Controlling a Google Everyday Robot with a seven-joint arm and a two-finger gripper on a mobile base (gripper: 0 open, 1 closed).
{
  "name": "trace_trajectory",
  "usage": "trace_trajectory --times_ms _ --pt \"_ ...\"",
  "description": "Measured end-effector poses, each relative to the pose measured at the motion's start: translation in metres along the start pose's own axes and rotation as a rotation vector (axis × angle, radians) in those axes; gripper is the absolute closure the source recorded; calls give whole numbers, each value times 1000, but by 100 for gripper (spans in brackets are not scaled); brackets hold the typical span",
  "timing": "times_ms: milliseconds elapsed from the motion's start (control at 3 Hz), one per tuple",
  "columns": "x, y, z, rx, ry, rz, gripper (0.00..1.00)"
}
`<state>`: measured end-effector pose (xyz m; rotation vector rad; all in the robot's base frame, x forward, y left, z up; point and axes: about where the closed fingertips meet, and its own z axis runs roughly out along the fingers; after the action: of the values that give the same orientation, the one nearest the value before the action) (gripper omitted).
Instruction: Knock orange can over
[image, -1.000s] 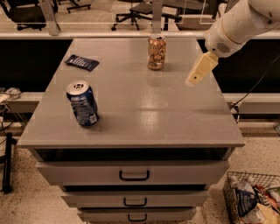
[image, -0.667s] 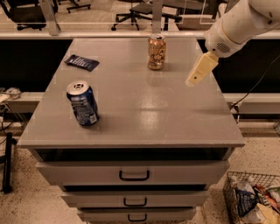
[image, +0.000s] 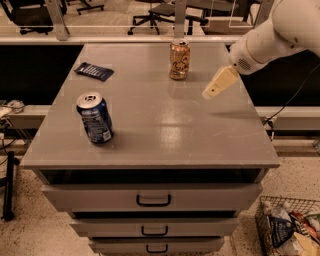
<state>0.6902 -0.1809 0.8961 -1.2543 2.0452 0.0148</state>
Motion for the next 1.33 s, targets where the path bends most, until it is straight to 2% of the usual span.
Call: trace_trajectory --times_ms 333,667,1000,1333 --pt "-2 -18 29 43 -69 62 0" --pt "-20 -39 62 78 -196 111 0" --pt "-41 -52 76 65 -337 142 0" --pt "-70 -51 77 12 -497 165 0"
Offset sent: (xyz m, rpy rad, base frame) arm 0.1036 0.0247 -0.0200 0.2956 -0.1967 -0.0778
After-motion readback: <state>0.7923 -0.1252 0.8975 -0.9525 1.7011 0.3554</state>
